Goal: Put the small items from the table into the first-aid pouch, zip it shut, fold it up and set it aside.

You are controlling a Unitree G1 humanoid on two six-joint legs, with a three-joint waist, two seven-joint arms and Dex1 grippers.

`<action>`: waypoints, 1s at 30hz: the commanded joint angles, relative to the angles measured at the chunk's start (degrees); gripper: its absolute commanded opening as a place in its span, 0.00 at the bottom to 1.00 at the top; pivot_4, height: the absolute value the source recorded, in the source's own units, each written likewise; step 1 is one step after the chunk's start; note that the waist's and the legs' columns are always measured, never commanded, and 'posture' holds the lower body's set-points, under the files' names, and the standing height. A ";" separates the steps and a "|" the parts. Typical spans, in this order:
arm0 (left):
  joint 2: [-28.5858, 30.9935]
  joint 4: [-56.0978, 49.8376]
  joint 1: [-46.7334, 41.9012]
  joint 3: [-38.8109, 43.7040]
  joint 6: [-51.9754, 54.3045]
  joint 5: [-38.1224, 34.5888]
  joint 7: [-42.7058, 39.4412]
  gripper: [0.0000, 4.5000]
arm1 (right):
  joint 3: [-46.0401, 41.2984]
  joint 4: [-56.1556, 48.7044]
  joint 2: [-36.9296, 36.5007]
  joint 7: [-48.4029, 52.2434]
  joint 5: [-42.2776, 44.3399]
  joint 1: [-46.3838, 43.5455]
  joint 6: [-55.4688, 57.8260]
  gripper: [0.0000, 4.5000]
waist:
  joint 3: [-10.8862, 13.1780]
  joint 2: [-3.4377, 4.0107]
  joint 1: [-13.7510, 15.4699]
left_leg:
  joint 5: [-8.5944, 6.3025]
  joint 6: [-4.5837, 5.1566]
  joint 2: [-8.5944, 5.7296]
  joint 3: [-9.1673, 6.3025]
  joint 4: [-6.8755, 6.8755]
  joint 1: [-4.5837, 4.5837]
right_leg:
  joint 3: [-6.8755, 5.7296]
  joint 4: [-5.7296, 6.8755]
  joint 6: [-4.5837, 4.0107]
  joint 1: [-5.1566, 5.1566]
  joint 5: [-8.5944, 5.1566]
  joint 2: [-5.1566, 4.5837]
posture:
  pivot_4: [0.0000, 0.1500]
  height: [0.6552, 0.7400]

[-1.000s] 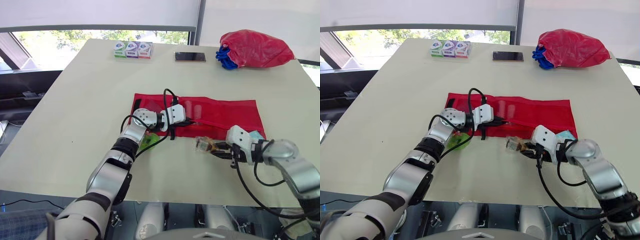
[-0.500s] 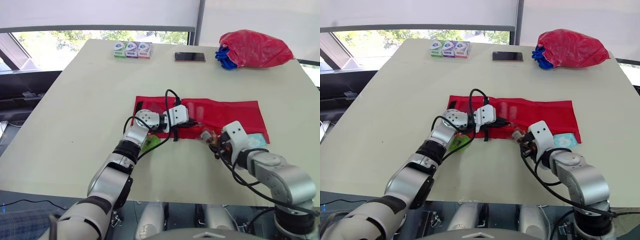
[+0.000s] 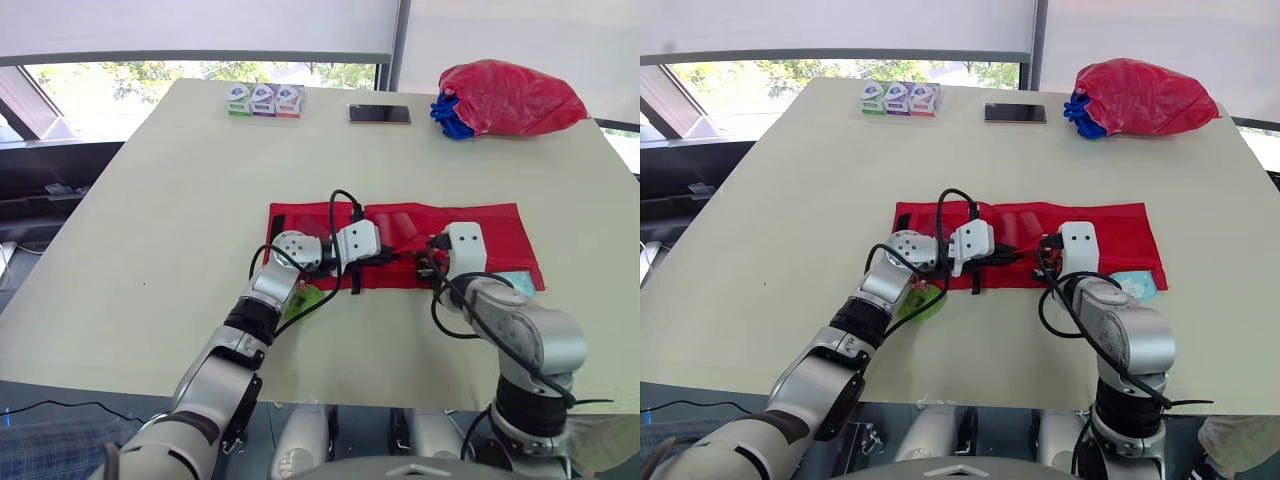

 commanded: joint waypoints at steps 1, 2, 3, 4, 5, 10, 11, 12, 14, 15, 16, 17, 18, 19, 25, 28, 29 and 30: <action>-1.01 -2.33 -0.46 -0.99 -0.52 -0.79 -0.27 0.00 | -2.24 3.67 2.71 -3.89 -1.48 -3.55 -6.67 0.09 | 0.01 0.01 -0.09 | 0.00 0.00 0.00 0.00 -0.01 0.00 | 0.00 0.00 0.00 0.00 0.00 0.00 | 1.00 1.00; -1.02 -2.25 -0.48 -0.99 -0.57 -0.79 -0.25 0.00 | -2.18 4.61 3.09 -4.19 -1.51 -3.99 -7.56 0.09 | 0.01 0.02 -0.09 | 0.00 -0.01 -0.01 0.01 -0.01 0.00 | 0.00 0.00 0.00 0.00 0.00 0.00 | 1.00 1.00; -1.01 -2.13 -0.52 -0.98 -0.63 -0.78 -0.23 0.00 | -2.13 5.21 3.33 -4.36 -1.47 -4.23 -8.09 0.09 | 0.01 0.02 -0.10 | 0.01 -0.01 -0.01 0.01 -0.01 0.01 | 0.00 0.00 0.00 0.00 0.00 0.00 | 1.00 1.00; -1.00 -2.06 -0.48 -1.00 -0.73 -0.75 -0.23 0.00 | -2.24 5.87 3.87 -4.82 -1.50 -4.50 -9.00 0.09 | 0.01 0.02 -0.14 | 0.01 -0.01 -0.01 0.00 -0.01 0.01 | 0.00 -0.01 0.00 0.00 0.00 0.00 | 1.00 1.00; -0.98 -1.99 -0.44 -1.03 -0.81 -0.69 -0.19 0.00 | -2.77 6.64 5.00 -5.48 -1.37 -4.78 -10.18 0.09 | 0.01 0.02 -0.16 | 0.01 -0.02 -0.01 0.00 -0.03 0.01 | 0.00 -0.01 0.00 0.00 0.00 0.00 | 1.00 1.00; -1.01 -1.59 -0.52 -1.04 -0.87 -0.65 -0.06 0.00 | -4.29 9.16 8.14 -7.72 -0.12 -4.89 -14.82 0.09 | 0.02 0.04 -0.22 | 0.04 -0.06 0.00 0.01 -0.08 0.02 | 0.00 -0.02 0.00 -0.02 0.00 0.00 | 1.00 1.00; -0.98 -1.50 -0.49 -1.03 -0.90 -0.66 -0.05 0.00 | -3.97 9.52 8.08 -7.59 0.44 -4.89 -15.44 0.09 | 0.02 0.04 -0.25 | 0.04 -0.06 0.00 0.00 -0.09 0.01 | 0.01 -0.02 0.00 -0.02 0.00 0.00 | 1.00 1.00; -0.99 -1.40 -0.50 -1.03 -0.93 -0.65 -0.03 0.00 | -3.65 9.71 7.87 -7.36 0.91 -4.92 -15.65 0.09 | 0.02 0.04 -0.31 | 0.04 -0.06 0.00 0.01 -0.09 0.02 | 0.01 -0.02 0.00 -0.02 0.00 0.00 | 1.00 1.00; -0.94 -1.06 -0.51 -1.07 -1.12 -0.59 0.01 0.00 | -1.67 9.47 6.30 -6.23 1.83 -4.48 -15.42 0.09 | 0.02 0.04 -0.45 | 0.04 -0.06 0.01 0.00 -0.11 0.03 | 0.01 -0.02 0.00 -0.02 0.00 0.00 | 1.00 1.00; -0.94 -0.91 -0.54 -1.10 -1.22 -0.55 0.04 0.00 | -0.51 9.08 5.21 -5.45 2.21 -4.04 -14.90 0.27 | 0.02 0.04 -0.56 | 0.04 -0.06 0.01 0.00 -0.13 0.02 | 0.01 -0.02 0.00 -0.04 0.00 0.00 | 1.00 1.00; -0.96 -0.77 -0.61 -1.13 -1.28 -0.51 0.08 0.00 | 0.39 8.64 4.31 -4.70 2.65 -3.51 -14.39 0.32 | 0.02 0.04 -0.71 | 0.04 -0.06 0.01 0.00 -0.15 0.03 | 0.01 -0.02 0.00 -0.04 0.00 0.00 | 1.00 1.00; -0.96 -0.48 -0.80 -1.06 -1.34 -0.53 0.07 0.00 | 1.67 7.63 2.96 -3.69 3.00 -2.31 -13.55 0.41 | 0.02 0.04 -0.76 | 0.04 -0.07 0.01 0.00 -0.17 0.03 | 0.01 -0.02 -0.01 -0.06 -0.01 0.00 | 1.00 1.00; -0.97 -0.14 -1.04 -0.96 -1.39 -0.57 0.06 0.00 | 2.67 6.73 1.78 -2.99 3.13 -1.20 -12.93 0.52 | 0.02 0.04 -0.77 | 0.04 -0.07 0.01 0.00 -0.20 0.03 | 0.01 -0.04 -0.01 -0.06 -0.01 0.00 | 1.00 1.00; -0.99 0.18 -1.25 -0.87 -1.45 -0.57 0.03 0.00 | 3.46 6.02 0.80 -2.50 3.16 -0.33 -12.65 0.64 | 0.02 0.04 -0.81 | 0.04 -0.07 0.03 -0.01 -0.24 0.03 | 0.01 -0.07 -0.01 -0.06 -0.01 0.00 | 1.00 1.00; -1.07 2.62 -2.61 -0.45 -2.47 -0.48 -0.01 0.00 | 5.90 0.49 -6.91 3.32 5.80 2.78 -11.78 0.84 | 0.02 0.04 -1.13 | 0.04 -0.06 0.04 0.00 -0.29 0.02 | 0.02 -0.12 0.00 -0.06 -0.01 -0.02 | 1.00 1.00; -1.17 3.09 -2.87 -0.20 -2.37 -0.81 -0.13 0.00 | 6.73 -2.48 -12.47 7.40 7.53 4.14 -11.75 0.84 | 0.02 0.04 -1.10 | 0.04 -0.05 0.05 -0.01 -0.29 0.03 | 0.02 -0.11 0.00 -0.06 -0.01 -0.02 | 1.00 1.00; -1.19 3.24 -2.96 -0.14 -2.35 -0.88 -0.18 0.00 | 7.24 -3.58 -14.80 8.96 8.18 4.83 -11.80 0.84 | 0.02 0.04 -1.13 | 0.04 -0.05 0.05 -0.02 -0.29 0.04 | 0.02 -0.12 0.00 -0.06 -0.01 -0.03 | 1.00 1.00; -1.20 3.36 -3.02 -0.09 -2.36 -0.92 -0.22 0.00 | 7.58 -4.41 -16.57 10.11 8.74 5.44 -11.90 0.84 | 0.02 0.04 -1.15 | 0.04 -0.05 0.05 -0.02 -0.29 0.03 | 0.02 -0.13 0.00 -0.06 -0.01 -0.02 | 1.00 1.00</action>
